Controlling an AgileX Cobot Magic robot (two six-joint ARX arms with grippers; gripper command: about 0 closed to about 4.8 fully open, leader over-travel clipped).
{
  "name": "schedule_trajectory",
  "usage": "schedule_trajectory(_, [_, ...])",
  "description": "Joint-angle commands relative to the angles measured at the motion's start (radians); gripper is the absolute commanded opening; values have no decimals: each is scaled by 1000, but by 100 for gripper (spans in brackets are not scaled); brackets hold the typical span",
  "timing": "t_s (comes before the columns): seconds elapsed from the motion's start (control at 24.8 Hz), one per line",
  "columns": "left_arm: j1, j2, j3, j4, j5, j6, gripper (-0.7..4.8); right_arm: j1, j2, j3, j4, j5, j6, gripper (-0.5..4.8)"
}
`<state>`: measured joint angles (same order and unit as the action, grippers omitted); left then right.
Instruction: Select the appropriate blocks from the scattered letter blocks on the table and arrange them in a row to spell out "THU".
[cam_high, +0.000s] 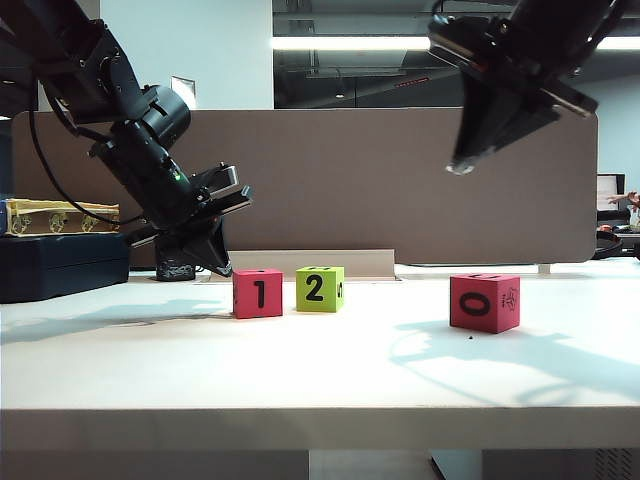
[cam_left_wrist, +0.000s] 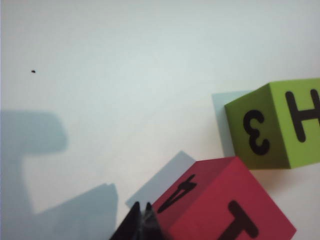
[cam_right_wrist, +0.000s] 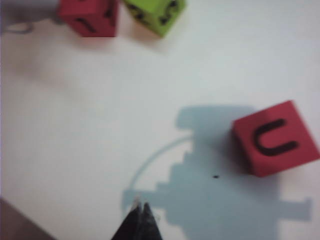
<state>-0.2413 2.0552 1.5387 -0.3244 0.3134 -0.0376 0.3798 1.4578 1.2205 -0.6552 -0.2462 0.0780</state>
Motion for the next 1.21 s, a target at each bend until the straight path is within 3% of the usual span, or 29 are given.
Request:
schedule_trajectory(0.04, [-2, -3, 4, 13, 6, 5, -5, 27, -3, 6, 5, -42, 10, -5])
schedule_trajectory(0.24, [-5, -3, 4, 23, 58, 5, -5, 88, -3, 6, 22, -41, 8, -5])
schedule_trajectory(0.52, [-5, -3, 4, -31, 67, 5, -5, 89, -3, 6, 24, -41, 23, -5])
schedule_trajectory(0.81, [-6, -6, 4, -133, 184, 30, -5, 89, -3, 6, 23, -14, 23, -5])
schedule_trajectory(1.21, [-58, -11, 4, -233, 197, 73, -5, 89, -3, 6, 23, 12, 23, -5])
